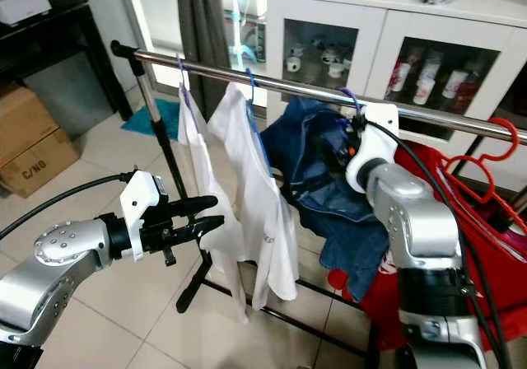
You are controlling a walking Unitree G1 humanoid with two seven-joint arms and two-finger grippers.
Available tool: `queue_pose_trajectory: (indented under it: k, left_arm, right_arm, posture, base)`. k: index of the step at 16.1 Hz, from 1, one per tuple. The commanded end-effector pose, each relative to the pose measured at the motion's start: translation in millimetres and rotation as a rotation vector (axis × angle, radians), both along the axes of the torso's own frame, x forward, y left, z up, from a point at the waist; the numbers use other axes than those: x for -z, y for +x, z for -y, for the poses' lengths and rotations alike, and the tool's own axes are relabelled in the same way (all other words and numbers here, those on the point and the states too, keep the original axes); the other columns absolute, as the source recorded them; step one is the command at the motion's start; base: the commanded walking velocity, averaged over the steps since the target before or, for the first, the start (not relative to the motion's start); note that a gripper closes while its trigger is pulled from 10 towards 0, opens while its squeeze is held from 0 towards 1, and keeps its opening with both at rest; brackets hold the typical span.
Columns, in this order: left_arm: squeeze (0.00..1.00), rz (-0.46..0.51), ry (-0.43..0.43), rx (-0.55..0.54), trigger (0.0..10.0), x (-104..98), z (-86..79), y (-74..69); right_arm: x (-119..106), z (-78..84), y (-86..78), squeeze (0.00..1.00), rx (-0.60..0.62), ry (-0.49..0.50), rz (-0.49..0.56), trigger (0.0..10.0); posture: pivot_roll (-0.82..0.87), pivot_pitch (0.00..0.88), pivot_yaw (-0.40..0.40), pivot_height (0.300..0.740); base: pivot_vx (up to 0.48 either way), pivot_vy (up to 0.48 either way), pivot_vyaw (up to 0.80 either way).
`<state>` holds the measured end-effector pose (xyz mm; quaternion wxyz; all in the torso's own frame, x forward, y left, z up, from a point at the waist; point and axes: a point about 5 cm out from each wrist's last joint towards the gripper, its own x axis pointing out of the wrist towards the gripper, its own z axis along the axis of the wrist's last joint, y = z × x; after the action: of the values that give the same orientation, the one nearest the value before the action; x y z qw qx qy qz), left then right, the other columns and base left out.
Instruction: Hang hanger
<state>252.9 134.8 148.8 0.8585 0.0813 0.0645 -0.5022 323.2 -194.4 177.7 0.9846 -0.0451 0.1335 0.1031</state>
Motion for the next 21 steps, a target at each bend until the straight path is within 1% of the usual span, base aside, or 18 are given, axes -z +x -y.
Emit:
queue_pose_trajectory:
  k: [1,2,4,5,9,10,11,12,13,18,21]
  left_arm:
    - [0.0,0.009,0.016,0.004,10.0,0,-0.3,1.0]
    - [0.0,0.01,0.017,0.004,10.0,0,-0.4,0.7]
    - [0.0,0.012,0.017,0.003,10.0,0,-0.4,0.4]
    - [0.0,0.015,0.016,0.004,10.0,0,-0.4,0.2]
    - [0.0,0.014,0.019,0.015,10.0,0,-0.3,-1.4]
    - [0.0,0.015,0.02,0.016,10.0,0,-0.3,-1.4]
    - [0.0,0.014,0.02,0.017,10.0,0,-0.7,-2.0]
    - [0.0,0.014,0.021,0.018,10.0,0,-1.0,-2.4]
    - [0.0,0.012,0.023,0.019,10.0,0,-1.4,-3.1]
    - [0.0,0.01,0.025,0.016,10.0,0,-2.3,-3.4]
    - [0.0,0.01,0.027,0.02,10.0,1,-1.2,-2.6]
  right_arm:
    - [9,4.1,-4.0,0.0,0.014,-0.031,-0.047,10.0]
    - [8,3.3,-6.7,1.0,0.01,-0.022,-0.049,10.0]
    - [7,3.6,-9.7,1.0,0.018,-0.022,-0.047,10.0]
    - [5,4.3,-11.5,0.0,0.03,-0.015,-0.039,10.0]
    - [2,-0.7,-6.9,0.0,0.021,0.008,-0.019,10.0]
    - [3,-1.4,-5.3,0.0,0.019,0.014,-0.019,4.9]
    - [4,-2.0,-3.9,0.0,0.021,0.018,-0.021,4.0]
    - [4,-2.3,-3.4,0.0,0.021,0.018,-0.022,2.9]
    - [4,-4.5,-2.1,0.0,0.011,0.027,-0.022,0.0]
    - [5,-5.7,-1.6,0.0,0.008,0.036,-0.023,0.0]
    - [5,-3.6,-2.3,0.0,0.017,0.055,-0.023,0.0]
  posture:
    - [-0.06,0.006,0.047,0.74]
    - [-0.06,0.0,0.044,0.74]
    - [-0.06,0.0,0.042,0.74]
    - [-0.06,0.0,0.042,0.74]
    - [-0.05,0.0,0.05,0.74]
    - [-0.05,0.0,0.05,0.74]
    - [-0.05,0.0,0.05,0.74]
    - [-0.05,0.0,0.05,0.74]
    - [-0.05,0.001,0.05,0.74]
    - [-0.05,0.003,0.05,0.74]
    - [-0.05,0.001,0.055,0.74]
  base:
    - [0.0,0.0,0.0]
    - [0.0,0.0,0.0]
    - [0.0,0.0,0.0]
    - [0.0,0.0,0.0]
    - [0.0,0.0,0.0]
    - [0.0,0.0,0.0]
    - [0.0,0.0,0.0]
    - [0.0,0.0,0.0]
    - [0.0,0.0,0.0]
    - [0.0,0.0,0.0]
    - [0.0,0.0,0.0]
